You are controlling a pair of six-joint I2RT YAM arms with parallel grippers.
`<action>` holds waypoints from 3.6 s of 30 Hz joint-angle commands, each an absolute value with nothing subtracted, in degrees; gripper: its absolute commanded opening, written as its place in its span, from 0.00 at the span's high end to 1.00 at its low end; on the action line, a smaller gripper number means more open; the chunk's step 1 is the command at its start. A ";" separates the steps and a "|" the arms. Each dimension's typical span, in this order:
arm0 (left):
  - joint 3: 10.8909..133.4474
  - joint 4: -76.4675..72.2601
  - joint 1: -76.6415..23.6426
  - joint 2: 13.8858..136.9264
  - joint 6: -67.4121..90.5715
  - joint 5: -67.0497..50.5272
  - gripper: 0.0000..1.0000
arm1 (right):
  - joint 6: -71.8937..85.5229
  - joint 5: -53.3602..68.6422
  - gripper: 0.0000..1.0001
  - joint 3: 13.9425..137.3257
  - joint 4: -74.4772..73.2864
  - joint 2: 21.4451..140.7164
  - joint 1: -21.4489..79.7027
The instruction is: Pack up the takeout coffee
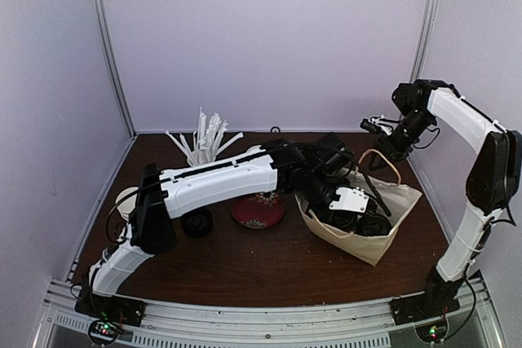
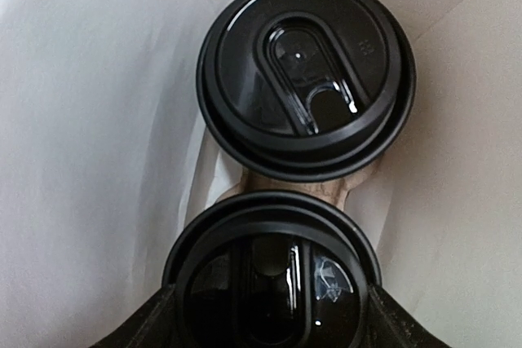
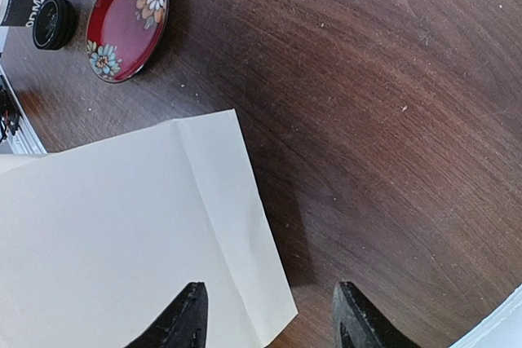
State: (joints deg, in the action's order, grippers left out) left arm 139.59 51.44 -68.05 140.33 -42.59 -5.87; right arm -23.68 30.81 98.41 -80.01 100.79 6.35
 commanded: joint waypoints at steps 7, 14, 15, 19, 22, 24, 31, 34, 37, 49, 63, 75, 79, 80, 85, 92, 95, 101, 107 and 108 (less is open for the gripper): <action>144.98 54.56 -69.08 144.93 -40.44 -3.72 0.26 | -26.31 32.27 0.45 96.61 -80.06 99.76 4.60; 140.80 52.98 -69.91 136.15 -36.27 -3.98 0.03 | -25.42 33.43 0.42 97.72 -81.67 97.86 4.48; 139.86 53.11 -69.91 135.02 -35.77 -4.24 0.03 | -25.45 33.73 0.42 97.80 -81.98 97.76 4.48; 135.89 54.76 -69.88 131.42 -33.93 -4.18 0.03 | -25.00 33.54 0.42 97.22 -81.88 96.96 4.48; 133.99 55.82 -69.88 130.08 -33.51 -3.27 0.02 | -24.26 33.56 0.41 96.37 -80.95 96.28 4.48; 133.67 56.70 -69.96 129.48 -33.30 -3.50 0.02 | -23.86 33.78 0.41 96.24 -80.89 96.11 4.48; 136.97 55.95 -69.90 128.08 -33.83 -4.72 0.03 | -23.27 34.58 0.41 97.93 -81.37 94.57 4.48; 137.81 51.61 -69.86 127.97 -34.10 -4.13 0.02 | -22.50 32.58 0.41 98.63 -80.85 94.07 4.41; 138.09 46.30 -69.86 127.92 -34.25 -3.19 0.03 | -21.38 31.82 0.41 100.03 -80.68 93.87 3.63; 122.98 21.51 -69.74 116.26 -29.98 3.14 0.03 | -20.10 30.45 0.41 102.90 -79.70 94.37 0.79; 95.02 14.21 -67.57 89.47 -14.27 25.71 0.11 | -18.90 30.32 0.41 101.76 -76.53 96.40 -0.79; 74.55 32.38 -42.16 74.96 17.06 27.09 0.47 | -18.79 28.47 0.41 100.49 -75.69 93.68 -0.79; 69.66 28.73 -29.79 73.02 22.62 18.24 0.43 | -18.72 28.70 0.41 100.04 -75.32 93.46 -0.79; 68.58 27.00 -26.99 73.09 23.98 15.68 0.43 | -18.76 28.84 0.41 100.02 -75.36 93.48 -0.79; 67.97 19.67 -17.39 78.91 28.25 6.15 0.40 | -18.65 28.92 0.41 99.87 -75.25 92.84 -0.79; 70.26 14.42 -15.91 87.94 31.78 4.00 0.34 | -18.54 29.48 0.41 99.74 -75.17 92.53 -0.79; 70.28 12.26 -15.54 89.63 31.94 4.46 0.34 | -18.46 29.74 0.41 100.76 -75.49 92.68 -0.79; 73.35 10.06 -14.89 94.14 31.67 3.10 0.47 | -18.45 30.06 0.42 100.68 -75.24 93.01 -0.79; 74.07 8.80 -14.88 94.69 31.11 1.05 0.76 | -18.46 29.86 0.43 100.48 -75.35 93.37 -0.79; 73.99 8.67 -14.93 94.33 30.74 0.86 0.82 | -18.46 29.68 0.43 100.46 -75.39 93.37 -0.79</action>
